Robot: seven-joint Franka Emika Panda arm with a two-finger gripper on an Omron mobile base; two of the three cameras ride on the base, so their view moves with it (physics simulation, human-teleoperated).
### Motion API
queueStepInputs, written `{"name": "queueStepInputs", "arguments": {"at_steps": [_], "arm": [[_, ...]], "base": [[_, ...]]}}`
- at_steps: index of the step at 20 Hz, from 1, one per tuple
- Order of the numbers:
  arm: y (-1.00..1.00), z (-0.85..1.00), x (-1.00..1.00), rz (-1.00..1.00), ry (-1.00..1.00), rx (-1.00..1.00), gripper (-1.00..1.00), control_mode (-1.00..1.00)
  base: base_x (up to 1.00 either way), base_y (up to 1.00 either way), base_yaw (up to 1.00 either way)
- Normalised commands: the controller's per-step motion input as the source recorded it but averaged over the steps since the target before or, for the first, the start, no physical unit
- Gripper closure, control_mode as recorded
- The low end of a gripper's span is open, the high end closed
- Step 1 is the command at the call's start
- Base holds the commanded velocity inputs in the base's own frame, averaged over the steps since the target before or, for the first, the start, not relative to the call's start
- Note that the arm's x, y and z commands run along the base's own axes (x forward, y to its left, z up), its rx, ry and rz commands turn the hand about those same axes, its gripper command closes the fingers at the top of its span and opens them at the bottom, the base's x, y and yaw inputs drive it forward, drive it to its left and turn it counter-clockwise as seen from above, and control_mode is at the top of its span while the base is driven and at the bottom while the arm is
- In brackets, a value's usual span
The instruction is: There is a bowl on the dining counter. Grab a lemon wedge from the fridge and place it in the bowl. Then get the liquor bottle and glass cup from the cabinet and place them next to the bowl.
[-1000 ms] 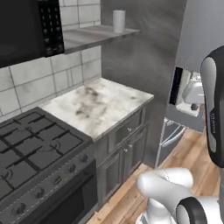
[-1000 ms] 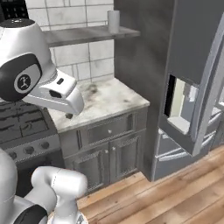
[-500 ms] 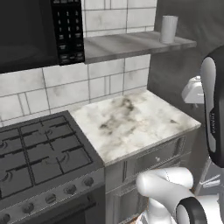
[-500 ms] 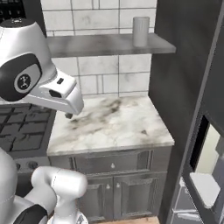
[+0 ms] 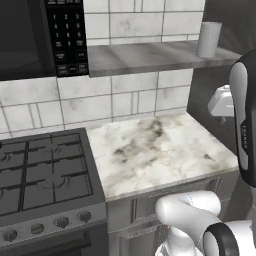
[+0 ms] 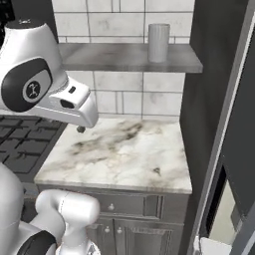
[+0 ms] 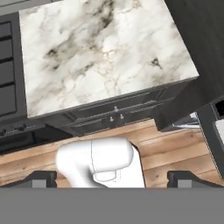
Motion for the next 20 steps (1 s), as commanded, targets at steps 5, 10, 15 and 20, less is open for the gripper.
{"name": "queueStepInputs", "arguments": {"at_steps": [5, 10, 15, 20], "arm": [[0.00, 0.00, 0.00, 0.00, 0.00, 0.00, -1.00, 1.00], [0.00, 0.00, 0.00, 0.00, 0.00, 0.00, -1.00, 1.00], [0.00, 0.00, 0.00, 0.00, 0.00, 0.00, -1.00, 1.00], [0.00, 0.00, 0.00, 0.00, 0.00, 0.00, -1.00, 1.00]], "base": [[0.42, -0.41, 0.13], [0.64, -0.40, 0.12], [0.45, -0.50, 0.28], [0.23, -0.67, 0.53]]}}
